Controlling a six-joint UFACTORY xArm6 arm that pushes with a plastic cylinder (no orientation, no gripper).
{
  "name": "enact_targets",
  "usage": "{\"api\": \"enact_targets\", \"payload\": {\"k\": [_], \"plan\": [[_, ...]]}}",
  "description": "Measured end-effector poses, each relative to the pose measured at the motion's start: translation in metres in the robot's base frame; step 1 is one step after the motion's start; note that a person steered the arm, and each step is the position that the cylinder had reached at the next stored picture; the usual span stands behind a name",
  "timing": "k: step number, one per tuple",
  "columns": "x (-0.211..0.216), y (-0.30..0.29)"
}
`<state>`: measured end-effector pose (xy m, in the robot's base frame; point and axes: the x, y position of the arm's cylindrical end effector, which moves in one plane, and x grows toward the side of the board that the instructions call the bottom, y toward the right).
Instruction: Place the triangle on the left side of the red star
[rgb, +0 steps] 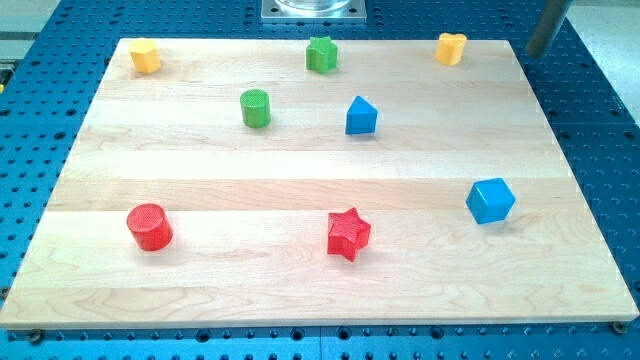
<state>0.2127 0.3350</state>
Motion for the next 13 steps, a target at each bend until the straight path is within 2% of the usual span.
{"api": "enact_targets", "payload": {"k": [1,2,3,4,5,6,7,8,10,11,12,13], "plan": [[-0.012,-0.017],[0.023,-0.019],[0.084,-0.023],[0.112,-0.104],[0.115,-0.18],[0.096,-0.221],[0.12,-0.231],[0.114,-0.25],[0.114,-0.251],[0.142,-0.251],[0.173,-0.285],[0.161,-0.319]]}}
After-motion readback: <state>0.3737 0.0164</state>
